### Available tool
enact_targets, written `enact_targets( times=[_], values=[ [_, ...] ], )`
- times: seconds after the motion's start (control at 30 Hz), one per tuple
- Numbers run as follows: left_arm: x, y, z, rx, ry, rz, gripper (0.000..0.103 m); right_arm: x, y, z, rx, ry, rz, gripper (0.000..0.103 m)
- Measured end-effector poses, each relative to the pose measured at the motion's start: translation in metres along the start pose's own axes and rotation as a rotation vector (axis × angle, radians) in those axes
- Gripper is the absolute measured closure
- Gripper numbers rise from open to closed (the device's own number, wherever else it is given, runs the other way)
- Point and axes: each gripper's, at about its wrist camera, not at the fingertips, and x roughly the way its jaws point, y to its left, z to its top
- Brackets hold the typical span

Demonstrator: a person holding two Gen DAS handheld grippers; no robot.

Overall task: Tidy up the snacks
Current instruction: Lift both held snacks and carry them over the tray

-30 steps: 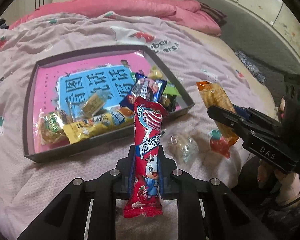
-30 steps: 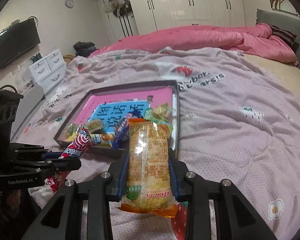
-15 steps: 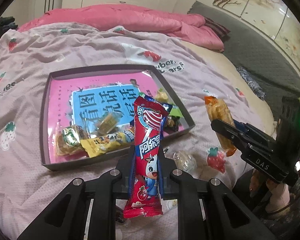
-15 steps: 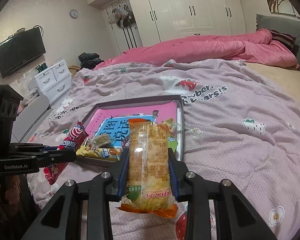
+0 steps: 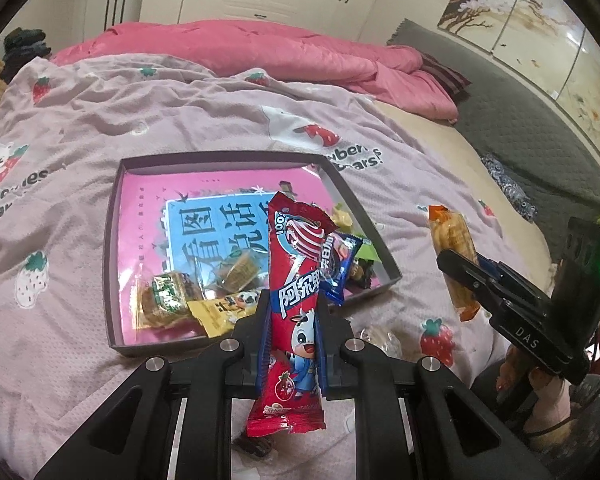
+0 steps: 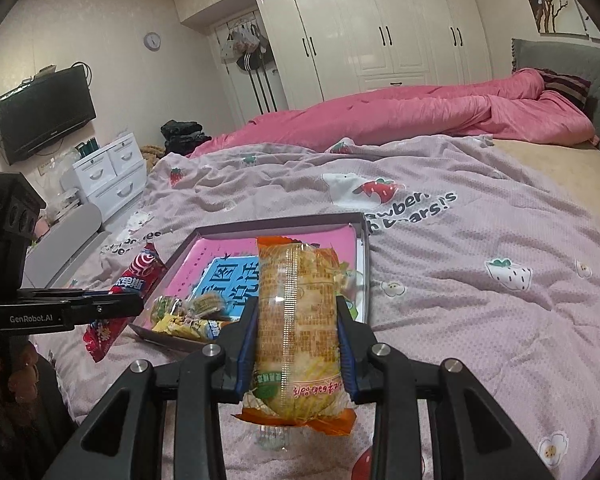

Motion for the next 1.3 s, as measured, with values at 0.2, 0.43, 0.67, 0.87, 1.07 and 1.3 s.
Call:
enact_targets(
  times=[0.2,0.43,0.67,0.87,1.07,1.3],
  values=[
    [-0.006,0.007,0.006,-0.017,-0.026,0.01,0.085,0.001,-0.001,0.006,-0.003,-0.02,-0.001,0.068],
    [-0.009,0.022,0.017,-0.049,-0.057,0.035,0.085,0.004,-0.006,0.015,0.006,-0.046,-0.006,0.068],
    [-0.014,0.041,0.027,-0.089,-0.094,0.072,0.085,0.011,-0.009,0.022,0.009,-0.052,0.002,0.068],
    [-0.009,0.05,0.03,-0.107,-0.107,0.098,0.085,0.018,-0.006,0.025,-0.004,-0.046,0.013,0.068],
    [0.013,0.055,0.028,-0.109,-0.087,0.125,0.085,0.024,-0.006,0.027,-0.01,-0.043,0.005,0.068],
    [0.034,0.056,0.024,-0.087,-0.054,0.152,0.085,0.044,-0.012,0.03,-0.008,-0.013,-0.006,0.068]
  ],
)
